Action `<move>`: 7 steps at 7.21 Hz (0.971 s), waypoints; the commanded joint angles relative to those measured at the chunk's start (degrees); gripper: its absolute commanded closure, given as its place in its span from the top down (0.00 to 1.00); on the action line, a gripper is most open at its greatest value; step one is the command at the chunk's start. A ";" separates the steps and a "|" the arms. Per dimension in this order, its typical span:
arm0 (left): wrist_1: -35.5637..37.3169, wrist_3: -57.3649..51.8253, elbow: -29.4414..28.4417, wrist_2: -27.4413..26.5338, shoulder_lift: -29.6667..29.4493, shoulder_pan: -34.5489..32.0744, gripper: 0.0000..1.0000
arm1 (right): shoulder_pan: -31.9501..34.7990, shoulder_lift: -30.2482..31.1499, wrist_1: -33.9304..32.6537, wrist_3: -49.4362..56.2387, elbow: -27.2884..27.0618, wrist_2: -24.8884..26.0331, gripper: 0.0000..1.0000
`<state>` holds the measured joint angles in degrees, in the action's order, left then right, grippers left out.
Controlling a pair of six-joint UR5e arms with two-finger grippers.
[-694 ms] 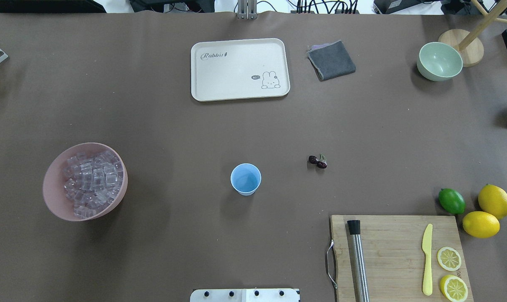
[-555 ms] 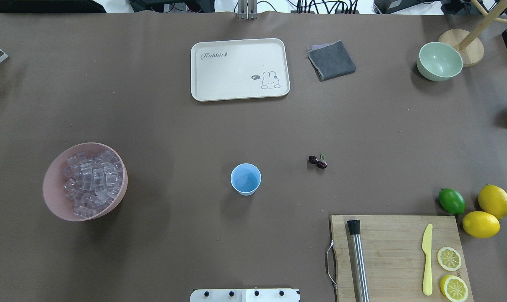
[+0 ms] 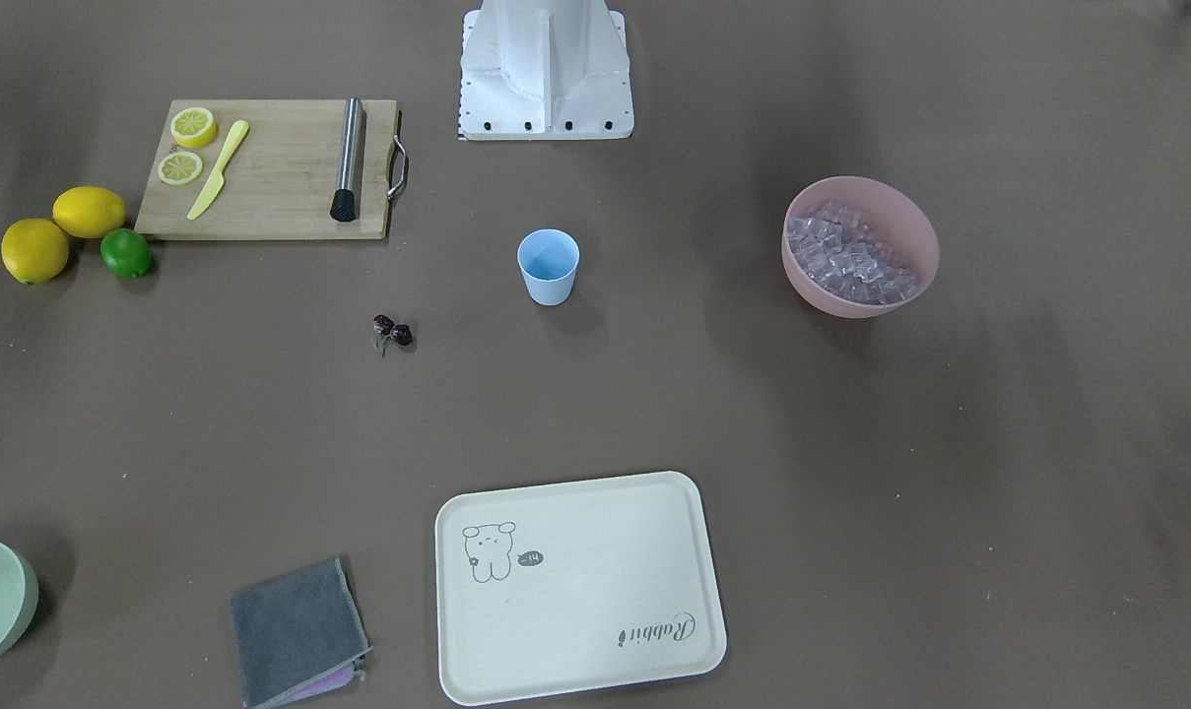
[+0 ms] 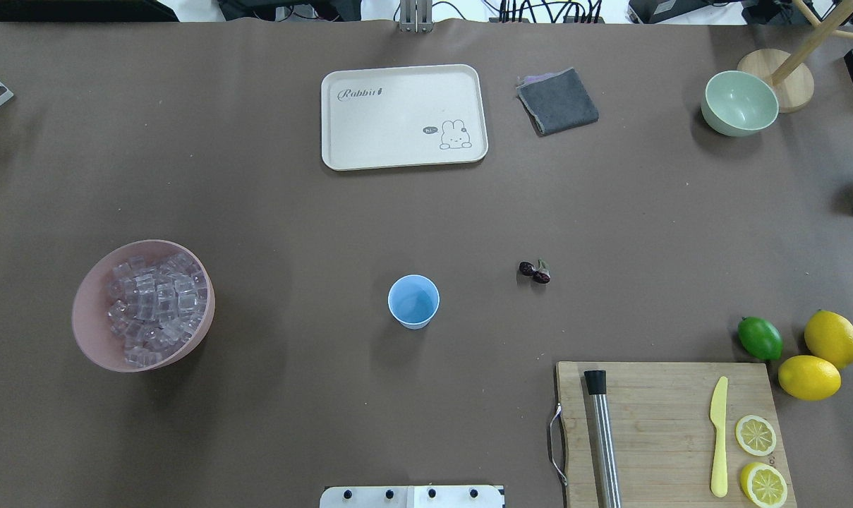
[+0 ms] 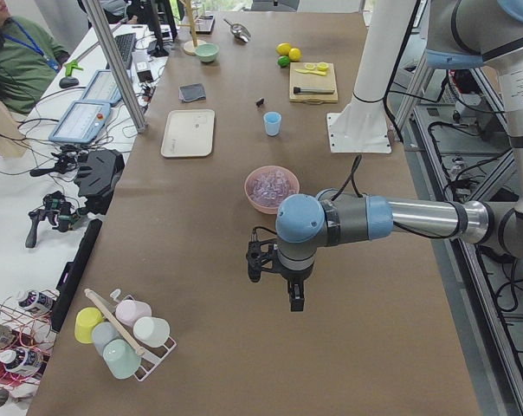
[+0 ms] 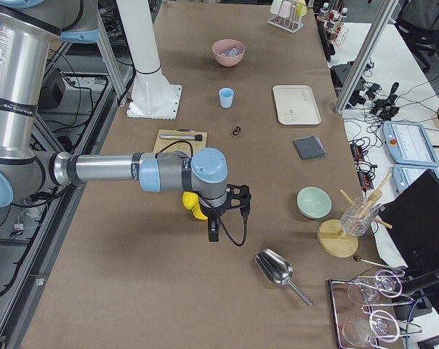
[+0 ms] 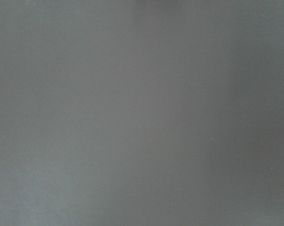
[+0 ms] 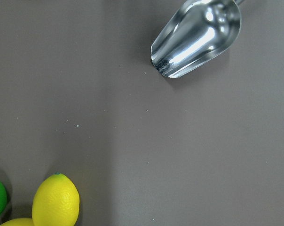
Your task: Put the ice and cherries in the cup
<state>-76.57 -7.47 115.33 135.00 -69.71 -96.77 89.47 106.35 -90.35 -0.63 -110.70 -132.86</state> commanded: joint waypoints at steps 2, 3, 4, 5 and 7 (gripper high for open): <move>-2.51 0.00 0.24 0.09 -0.77 0.00 0.98 | 0.00 -1.05 0.18 -0.07 -0.91 -0.12 1.00; -7.14 0.00 0.16 0.44 -0.78 0.00 0.98 | 0.87 -1.40 0.18 -0.59 -3.36 -0.12 1.00; -12.41 0.00 0.15 0.61 -0.78 0.00 0.98 | 1.23 -1.75 0.18 -0.60 -4.60 -0.03 1.00; -20.03 -0.09 -0.37 0.70 -0.78 -0.09 0.98 | 3.06 -2.89 2.44 -0.77 -4.00 0.05 1.00; -34.75 0.87 -3.52 1.83 -1.82 0.09 0.98 | 4.13 -2.29 3.69 -0.86 -3.21 -3.10 1.00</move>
<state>-103.58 -7.14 113.74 135.95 -70.92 -96.80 92.87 103.73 -87.64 -1.51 -114.24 -134.45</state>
